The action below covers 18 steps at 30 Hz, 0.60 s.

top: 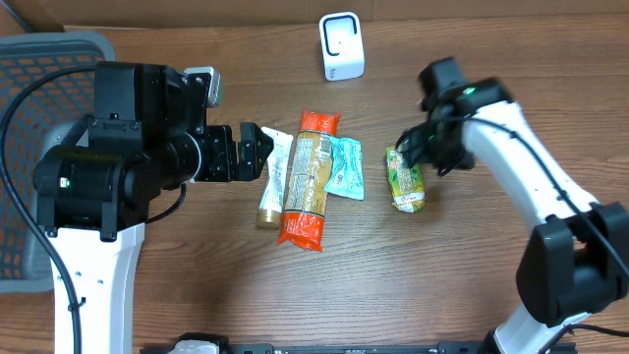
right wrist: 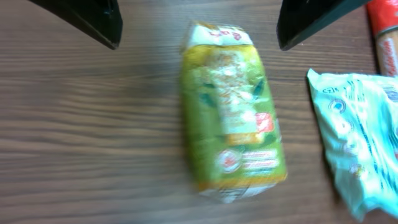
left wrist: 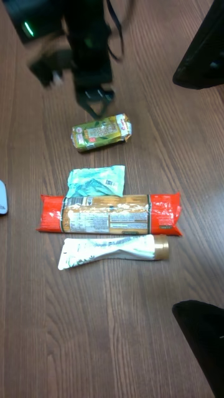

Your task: Scan the item barcode

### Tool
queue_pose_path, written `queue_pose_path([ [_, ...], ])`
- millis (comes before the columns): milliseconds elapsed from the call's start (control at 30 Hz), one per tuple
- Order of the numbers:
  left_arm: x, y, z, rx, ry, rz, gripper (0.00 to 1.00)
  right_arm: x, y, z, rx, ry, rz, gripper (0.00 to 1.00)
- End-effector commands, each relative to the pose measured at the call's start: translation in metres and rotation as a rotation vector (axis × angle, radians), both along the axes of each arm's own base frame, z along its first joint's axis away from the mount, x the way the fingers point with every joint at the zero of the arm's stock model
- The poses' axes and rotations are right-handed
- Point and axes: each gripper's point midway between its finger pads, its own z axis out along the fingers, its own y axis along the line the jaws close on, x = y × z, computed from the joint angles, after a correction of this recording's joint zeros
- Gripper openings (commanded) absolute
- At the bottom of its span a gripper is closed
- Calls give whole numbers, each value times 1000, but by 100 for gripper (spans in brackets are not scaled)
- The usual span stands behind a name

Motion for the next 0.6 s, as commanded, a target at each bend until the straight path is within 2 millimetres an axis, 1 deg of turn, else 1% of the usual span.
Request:
queue_pose_path([
  [0,0,-4,0,5,-4,-30,99,-21,10,-32,-34,50,72,84],
  [100,0,-4,0,5,-4,-30,100,-30,12,-52,-46,50,93,86],
  [167,1,-4,0,5,-5,-30,100,-33,7,-63,-84,39,100,88],
  [233,1,-4,0,5,-5,-30,100,-35,0,-70,-123,30,100,89],
  [333,1,-4,0,5,-5,-30,100,-34,-11,-73,-178,14,96,89],
  [400,1,-4,0,5,-5,-30,99,-32,-12,-73,-184,4,94,89],
  [467,1,-4,0,5,-5,-30,100,-28,-10,-73,-178,-11,93,88],
  [567,0,-4,0,5,-4,-30,99,-26,-3,-73,-143,-18,95,81],
])
